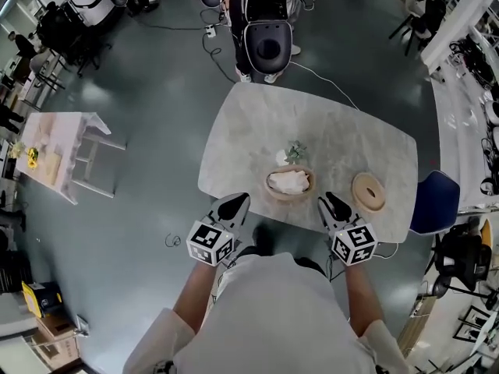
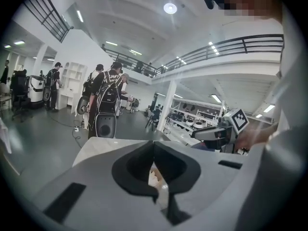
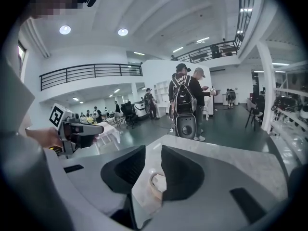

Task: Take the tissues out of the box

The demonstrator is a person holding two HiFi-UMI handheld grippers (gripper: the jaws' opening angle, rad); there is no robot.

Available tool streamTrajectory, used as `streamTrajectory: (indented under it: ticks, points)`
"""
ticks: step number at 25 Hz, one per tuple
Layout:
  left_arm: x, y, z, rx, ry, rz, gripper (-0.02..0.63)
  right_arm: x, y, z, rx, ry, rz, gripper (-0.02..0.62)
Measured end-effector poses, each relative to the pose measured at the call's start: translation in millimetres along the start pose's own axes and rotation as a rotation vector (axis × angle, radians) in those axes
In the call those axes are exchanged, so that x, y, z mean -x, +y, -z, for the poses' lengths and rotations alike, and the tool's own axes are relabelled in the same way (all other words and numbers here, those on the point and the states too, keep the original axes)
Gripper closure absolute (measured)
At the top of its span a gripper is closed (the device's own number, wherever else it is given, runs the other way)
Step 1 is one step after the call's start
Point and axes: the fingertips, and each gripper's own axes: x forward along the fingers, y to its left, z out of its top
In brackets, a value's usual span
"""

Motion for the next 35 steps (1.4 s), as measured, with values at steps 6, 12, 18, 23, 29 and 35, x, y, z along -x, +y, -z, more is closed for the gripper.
streamTrajectory:
  ticks: [6, 12, 18, 23, 29, 35]
  points:
    - [-16.8, 23.1, -7.5, -0.001, 0.014, 0.030, 0.597, -17.9, -6.4, -3.0, -0.001, 0.020, 0.024, 0.472]
    - [-30.2, 28.9, 0.9, 0.019, 0.043, 0.053, 0.597, -29.0, -11.8, -0.1, 0.000, 0.050, 0.027, 0.473]
    - [-39.6, 28.7, 12.5, 0.039, 0.067, 0.052, 0.597, -39.3, -19.0, 10.8, 0.034, 0.106, 0.006, 0.474]
    - [-50.1, 31.8, 19.1, 0.064, 0.076, 0.005, 0.597, -49.8, -30.4, 15.3, 0.061, 0.149, -0.042, 0.473]
    - [-61.5, 35.2, 28.6, 0.101, 0.082, -0.079, 0.597, -70.4, -42.1, 33.4, 0.119, 0.230, -0.133, 0.472]
    - [-71.2, 37.2, 44.7, 0.156, 0.090, -0.147, 0.597, -105.5, -48.5, 74.7, 0.174, 0.344, -0.229, 0.474]
